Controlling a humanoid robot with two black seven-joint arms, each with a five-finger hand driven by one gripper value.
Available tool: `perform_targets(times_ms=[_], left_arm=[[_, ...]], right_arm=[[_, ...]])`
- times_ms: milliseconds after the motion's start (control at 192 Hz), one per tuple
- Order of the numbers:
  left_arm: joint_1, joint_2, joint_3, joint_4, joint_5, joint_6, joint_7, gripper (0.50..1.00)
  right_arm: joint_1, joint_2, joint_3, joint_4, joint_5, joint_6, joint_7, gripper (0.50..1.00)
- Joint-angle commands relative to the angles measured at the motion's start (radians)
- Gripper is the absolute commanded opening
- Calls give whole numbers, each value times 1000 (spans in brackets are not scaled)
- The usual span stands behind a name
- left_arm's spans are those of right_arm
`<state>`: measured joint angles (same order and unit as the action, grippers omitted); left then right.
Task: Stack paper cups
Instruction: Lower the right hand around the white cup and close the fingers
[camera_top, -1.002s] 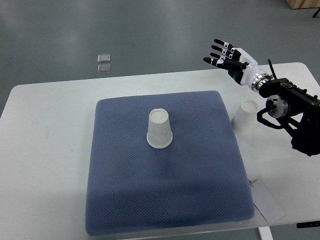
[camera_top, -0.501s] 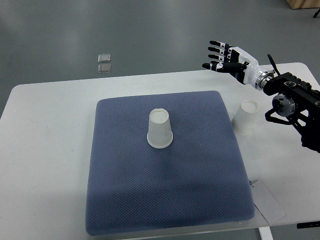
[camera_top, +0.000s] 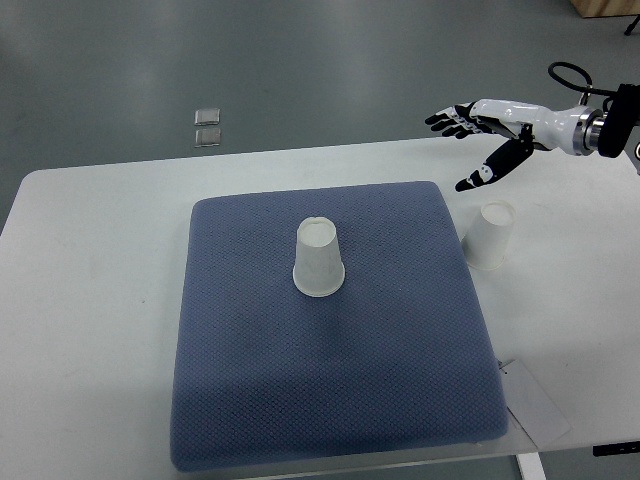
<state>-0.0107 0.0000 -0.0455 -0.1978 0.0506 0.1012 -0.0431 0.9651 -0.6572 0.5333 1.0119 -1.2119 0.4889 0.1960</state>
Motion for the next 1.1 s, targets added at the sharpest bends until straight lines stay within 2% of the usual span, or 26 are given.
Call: perform_targets(times_ms=[0,271,433,517,871,1096], left_arm=[[0,0,-1,0,0,0,0,1000],[0,0,1,0,0,0,0,1000],[0,0,-1,0,0,0,0,1000],[0,0,-1,0,0,0,0,1000],[0,0,-1,0,0,0,0,1000],[0,0,1,0,0,0,-1,1000]], right_arm=[[26,-28,-67,36,-70,10,11,917],[30,-18,-115,56,-251,-16,11,911],[37,-16,-226,40,-325,-125,11,911],[37,-15,-265,31,-343,-153,11,911],[35,19,-328,-36,-374,-214,19,885],[37,21,-351,-78,-379,-214,42,856]])
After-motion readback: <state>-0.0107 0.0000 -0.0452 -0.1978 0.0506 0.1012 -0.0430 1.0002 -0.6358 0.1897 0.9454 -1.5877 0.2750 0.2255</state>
